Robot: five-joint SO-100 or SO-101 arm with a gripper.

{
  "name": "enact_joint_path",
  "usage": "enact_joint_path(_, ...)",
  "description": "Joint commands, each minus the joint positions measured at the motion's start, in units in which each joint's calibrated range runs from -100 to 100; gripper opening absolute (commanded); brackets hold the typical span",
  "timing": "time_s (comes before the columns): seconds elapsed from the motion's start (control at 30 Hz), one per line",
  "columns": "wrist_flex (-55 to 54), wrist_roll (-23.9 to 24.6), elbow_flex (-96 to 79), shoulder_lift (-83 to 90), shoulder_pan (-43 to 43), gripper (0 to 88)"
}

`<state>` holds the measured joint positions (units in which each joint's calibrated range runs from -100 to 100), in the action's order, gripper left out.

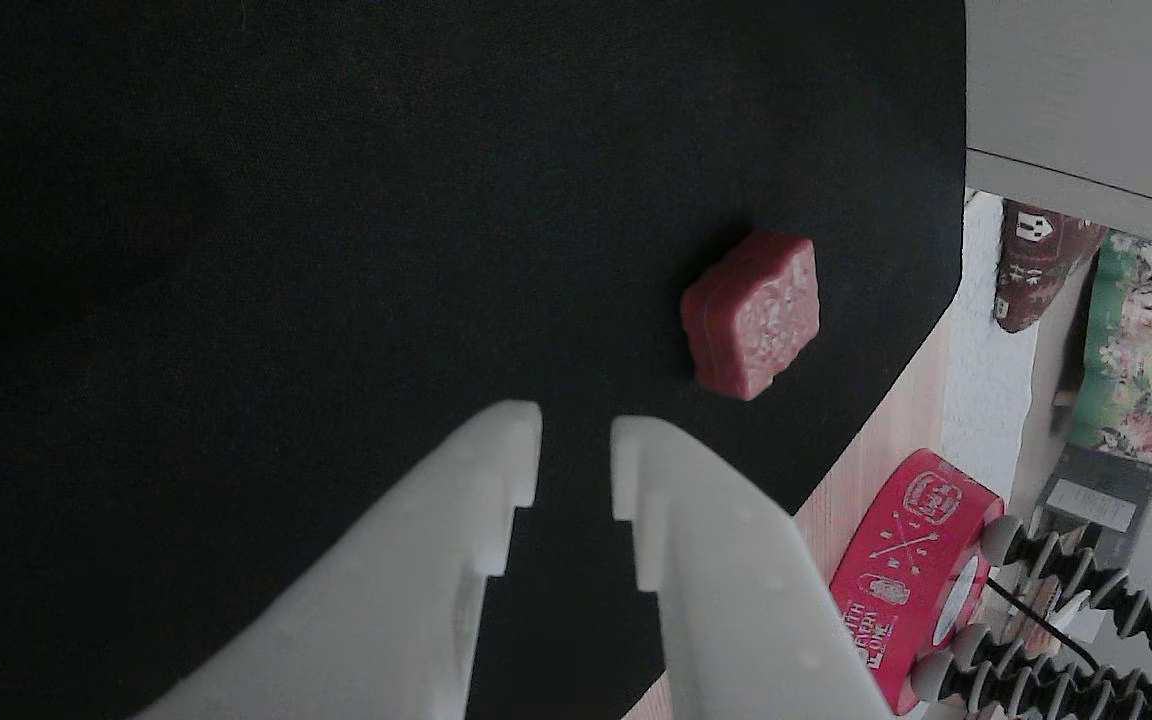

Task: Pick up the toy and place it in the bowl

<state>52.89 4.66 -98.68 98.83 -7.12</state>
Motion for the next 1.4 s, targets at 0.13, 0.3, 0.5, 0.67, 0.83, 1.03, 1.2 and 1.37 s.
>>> enact_joint_path(0.13,0.28,0.09,-0.87,0.5,0.22,2.5)
enact_joint_path(0.3,0.28,0.09,-0.87,0.5,0.22,2.5)
enact_joint_path(0.5,0.28,0.09,-0.87,0.5,0.22,2.5)
enact_joint_path(0.67,0.28,0.09,-0.87,0.5,0.22,2.5)
enact_joint_path(0.83,0.2,0.14,-0.87,0.5,-0.2,2.5)
enact_joint_path(1.03,0.2,0.14,-0.87,0.5,-0.12,2.5)
enact_joint_path(1.2,0.2,0.14,-0.87,0.5,-0.45,2.5)
enact_joint_path(1.37,0.2,0.14,-0.87,0.5,-0.54,2.5)
